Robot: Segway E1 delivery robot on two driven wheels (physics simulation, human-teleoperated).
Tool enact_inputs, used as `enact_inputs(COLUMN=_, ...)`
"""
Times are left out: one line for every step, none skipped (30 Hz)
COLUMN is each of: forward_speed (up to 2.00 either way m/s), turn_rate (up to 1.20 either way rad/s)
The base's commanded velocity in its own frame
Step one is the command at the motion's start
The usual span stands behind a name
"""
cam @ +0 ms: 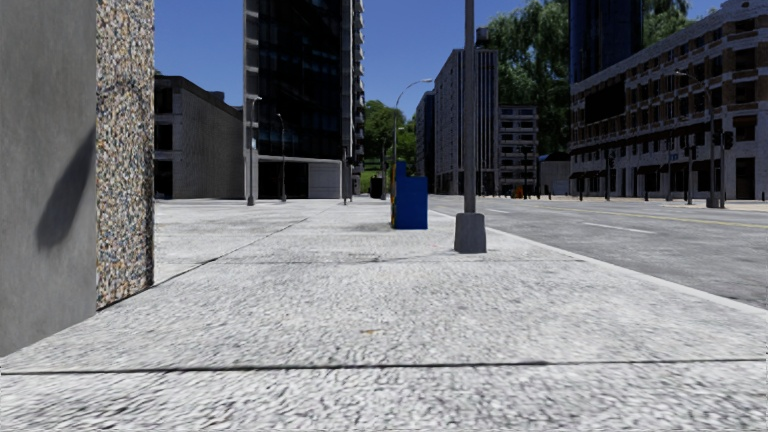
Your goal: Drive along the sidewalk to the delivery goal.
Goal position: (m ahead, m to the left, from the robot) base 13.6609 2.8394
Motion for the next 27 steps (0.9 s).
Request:
enact_inputs(forward_speed=2.0, turn_rate=0.22)
enact_inputs(forward_speed=2.0, turn_rate=0.22)
enact_inputs(forward_speed=2.0, turn_rate=0.22)
enact_inputs(forward_speed=2.0, turn_rate=0.22)
enact_inputs(forward_speed=2.0, turn_rate=0.22)
enact_inputs(forward_speed=2.0, turn_rate=0.22)
enact_inputs(forward_speed=2.0, turn_rate=0.22)
enact_inputs(forward_speed=2.0, turn_rate=0.22)
enact_inputs(forward_speed=2.0, turn_rate=0.22)
enact_inputs(forward_speed=2.0, turn_rate=0.22)
enact_inputs(forward_speed=2.0, turn_rate=0.0)
enact_inputs(forward_speed=2.0, turn_rate=0.0)
enact_inputs(forward_speed=2.0, turn_rate=0.0)
enact_inputs(forward_speed=2.0, turn_rate=0.0)
enact_inputs(forward_speed=2.0, turn_rate=0.0)
enact_inputs(forward_speed=2.0, turn_rate=0.0)
enact_inputs(forward_speed=2.0, turn_rate=0.0)
enact_inputs(forward_speed=2.0, turn_rate=0.0)
enact_inputs(forward_speed=2.0, turn_rate=0.0)
enact_inputs(forward_speed=2.0, turn_rate=0.0)
enact_inputs(forward_speed=2.0, turn_rate=0.0)
enact_inputs(forward_speed=2.0, turn_rate=0.0)
enact_inputs(forward_speed=2.0, turn_rate=0.0)
enact_inputs(forward_speed=2.0, turn_rate=0.0)
enact_inputs(forward_speed=2.0, turn_rate=0.0)
enact_inputs(forward_speed=2.0, turn_rate=0.0)
enact_inputs(forward_speed=2.0, turn_rate=0.0)
